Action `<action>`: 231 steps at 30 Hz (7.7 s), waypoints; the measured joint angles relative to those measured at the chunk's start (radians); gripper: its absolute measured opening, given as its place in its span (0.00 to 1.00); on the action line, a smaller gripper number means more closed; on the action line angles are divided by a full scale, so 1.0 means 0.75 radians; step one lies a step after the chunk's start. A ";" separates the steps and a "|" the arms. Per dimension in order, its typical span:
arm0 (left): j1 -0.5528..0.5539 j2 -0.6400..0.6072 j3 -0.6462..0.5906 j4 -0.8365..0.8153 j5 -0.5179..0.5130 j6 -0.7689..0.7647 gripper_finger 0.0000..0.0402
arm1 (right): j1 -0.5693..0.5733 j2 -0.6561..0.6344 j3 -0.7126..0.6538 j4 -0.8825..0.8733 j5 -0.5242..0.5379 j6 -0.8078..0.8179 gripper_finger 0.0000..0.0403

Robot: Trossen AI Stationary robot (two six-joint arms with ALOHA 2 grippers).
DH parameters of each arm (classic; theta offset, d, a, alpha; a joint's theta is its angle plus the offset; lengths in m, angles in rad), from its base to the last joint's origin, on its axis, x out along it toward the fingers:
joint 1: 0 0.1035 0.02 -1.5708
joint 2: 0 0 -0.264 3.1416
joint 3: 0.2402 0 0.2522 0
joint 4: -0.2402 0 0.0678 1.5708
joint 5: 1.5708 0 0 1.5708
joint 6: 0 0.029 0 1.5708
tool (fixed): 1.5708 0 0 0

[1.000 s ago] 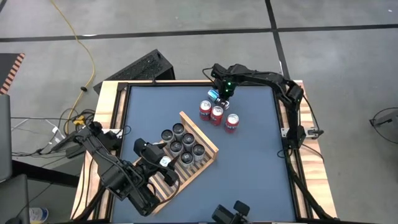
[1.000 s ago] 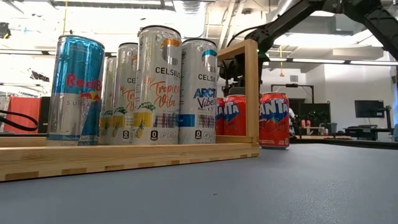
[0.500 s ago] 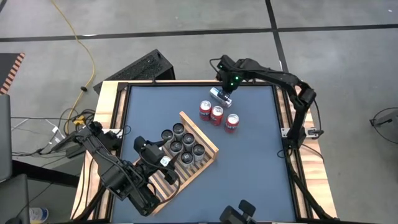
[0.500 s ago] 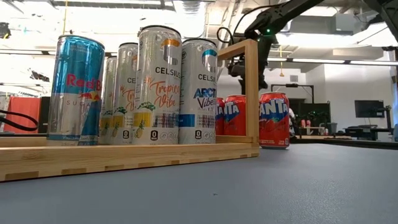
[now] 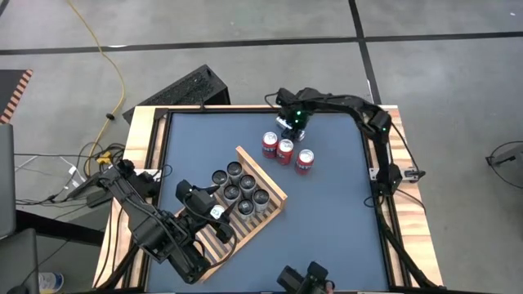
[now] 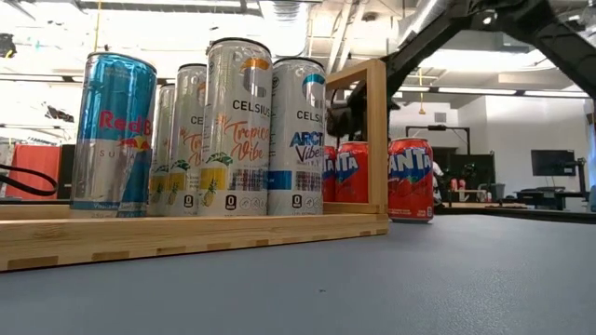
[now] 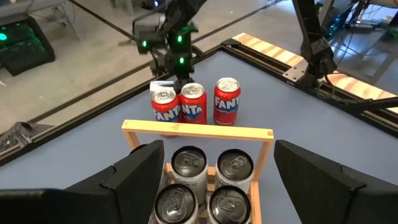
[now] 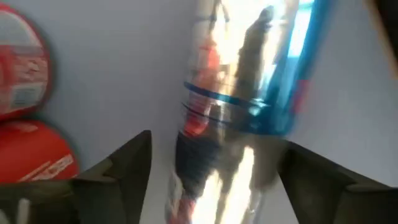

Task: Place canned beverage on shelf
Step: Put the blue soda can on the shelf aligned with the other blue soda cans

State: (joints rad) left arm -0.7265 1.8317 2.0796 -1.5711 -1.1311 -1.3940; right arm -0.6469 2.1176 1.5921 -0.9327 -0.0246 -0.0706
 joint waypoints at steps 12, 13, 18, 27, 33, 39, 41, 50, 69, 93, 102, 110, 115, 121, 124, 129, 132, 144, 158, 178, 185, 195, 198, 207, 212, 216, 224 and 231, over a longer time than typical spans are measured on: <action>0.018 0.000 0.000 0.000 -0.011 -0.003 0.73 | 0.033 0.004 -0.001 -0.032 0.071 0.023 0.40; 0.018 0.000 0.000 0.000 -0.016 -0.003 0.73 | 0.030 -0.007 -0.003 -0.035 0.072 0.022 0.40; 0.018 0.000 0.000 0.000 -0.089 -0.007 0.73 | 0.000 -0.105 -0.003 -0.049 0.072 0.023 0.40; 0.018 -0.023 -0.001 0.001 -0.273 -0.089 0.73 | 0.048 -0.495 -0.003 0.002 0.155 0.041 0.40; 0.017 -0.139 -0.001 0.000 -0.360 -0.049 0.73 | 0.273 -0.859 0.001 0.080 0.271 0.196 0.40; 0.019 -0.247 -0.001 0.201 -0.311 0.200 0.73 | 0.691 -1.057 0.001 0.162 0.574 0.331 0.40; 0.019 -0.267 -0.001 0.439 -0.237 0.447 0.73 | 0.828 -1.095 0.001 0.184 0.676 0.397 0.40; 0.179 -0.288 -0.001 1.415 0.394 1.628 0.73 | 1.356 -1.017 0.001 0.330 1.276 0.494 0.40; 0.604 -0.301 -0.204 1.745 0.731 1.646 0.73 | 1.511 -0.719 0.001 0.372 1.951 0.757 0.40; 0.752 -0.160 -0.203 1.749 0.933 1.595 0.73 | 1.489 -0.720 0.001 0.434 1.937 0.748 0.40; 0.765 -0.136 -0.205 1.809 0.967 1.614 0.71 | 1.502 -0.719 0.001 0.437 1.915 0.738 0.40; 0.756 -0.130 -0.205 1.808 0.949 1.596 0.54 | 1.502 -0.720 0.002 0.448 1.897 0.716 0.40; 0.730 -0.144 -0.205 1.780 0.874 1.620 0.53 | 1.508 -0.719 0.002 0.453 1.859 0.706 0.60; 0.704 -0.242 -0.208 1.679 0.884 1.670 0.55 | 1.566 -0.799 0.002 0.419 1.705 0.708 0.92; 0.701 -0.300 -0.202 1.576 0.914 1.672 0.55 | 1.592 -0.871 0.002 0.400 1.590 0.649 0.94; 0.698 -0.330 -0.205 1.412 1.142 1.687 0.55 | 1.649 -1.028 0.005 0.397 1.372 0.371 0.90; 0.697 -0.319 -0.205 1.401 1.414 1.722 0.55 | 1.655 -1.108 0.027 0.409 1.221 0.252 0.88; 0.742 -0.181 -0.205 1.480 1.863 1.943 0.55 | 1.637 -1.116 0.048 0.460 0.728 0.060 0.88; 0.807 -0.051 -0.205 1.465 2.029 1.955 0.56 | 1.665 -1.033 0.048 0.421 0.640 0.095 0.88; 0.808 -0.038 -0.205 1.427 1.979 1.982 0.56 | 1.539 -0.932 0.048 0.401 0.483 0.118 0.88; 0.808 -0.038 -0.205 1.348 1.955 1.969 0.56 | 1.526 -0.927 0.048 0.331 0.509 0.125 0.87; 0.806 -0.039 -0.205 1.258 1.941 1.951 0.56 | 1.532 -0.928 0.081 0.202 0.653 0.022 0.87; 0.805 -0.039 -0.205 1.252 1.923 1.947 0.56 | 1.513 -0.915 0.105 0.150 0.661 0.003 0.87; 0.816 0.020 -0.203 1.191 1.927 1.898 0.56 | 1.514 -0.784 0.157 0.094 0.596 -0.127 0.87; 0.815 0.026 -0.204 1.162 1.933 1.898 0.56 | 1.514 -0.716 0.215 -0.010 0.589 -0.127 0.87; 0.819 0.025 -0.204 1.158 1.942 1.893 0.56 | 1.512 -0.693 0.239 -0.063 0.581 -0.128 0.87; 0.820 0.025 -0.204 1.161 1.952 1.899 0.56 | 1.511 -0.693 0.239 -0.048 0.576 -0.174 0.82; 0.818 0.039 -0.203 1.162 2.009 1.923 0.56 | 1.510 -0.693 0.239 -0.028 0.543 -0.229 0.75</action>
State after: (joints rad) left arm -0.1127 1.8608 1.9270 -0.6994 0.3753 0.0485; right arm 0.4858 1.5982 1.7710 -0.9535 0.3828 -0.2422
